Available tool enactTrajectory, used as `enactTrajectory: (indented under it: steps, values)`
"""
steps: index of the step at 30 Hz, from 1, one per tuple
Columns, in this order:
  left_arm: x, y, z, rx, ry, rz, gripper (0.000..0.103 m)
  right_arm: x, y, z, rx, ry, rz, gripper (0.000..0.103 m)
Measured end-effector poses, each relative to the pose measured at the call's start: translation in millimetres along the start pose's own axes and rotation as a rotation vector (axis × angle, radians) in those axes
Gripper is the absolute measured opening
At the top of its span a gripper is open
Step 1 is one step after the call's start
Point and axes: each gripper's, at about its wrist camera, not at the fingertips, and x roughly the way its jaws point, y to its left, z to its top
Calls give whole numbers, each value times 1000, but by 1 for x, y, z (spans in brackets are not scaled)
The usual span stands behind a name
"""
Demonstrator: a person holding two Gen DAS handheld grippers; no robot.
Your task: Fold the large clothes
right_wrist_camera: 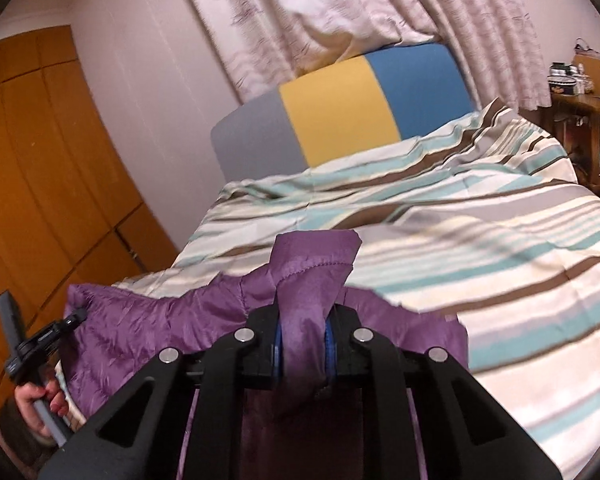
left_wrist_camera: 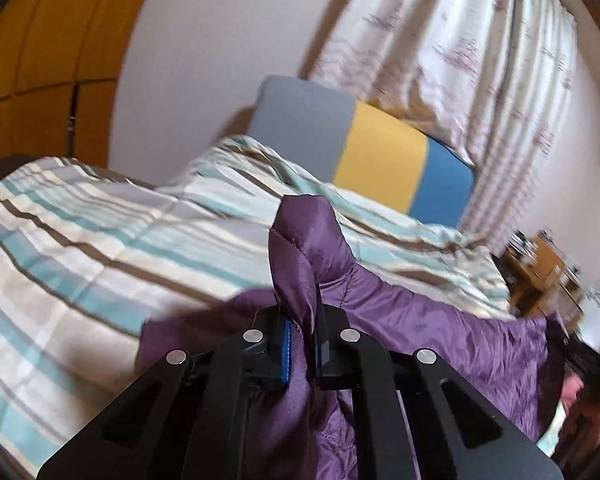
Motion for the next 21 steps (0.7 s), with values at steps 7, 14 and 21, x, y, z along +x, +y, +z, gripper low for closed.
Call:
enactTrajectory:
  steps: [7, 14, 21]
  values:
    - [57, -1, -3, -28, 1, 163, 8, 70, -10, -2, -18, 5, -116, 15]
    - [103, 5, -20, -7, 52, 246, 8, 128, -30, -25, -86, 78, -212, 16]
    - [137, 16, -37, -44, 144, 245, 8, 159, -55, -42, -12, 163, -265, 23]
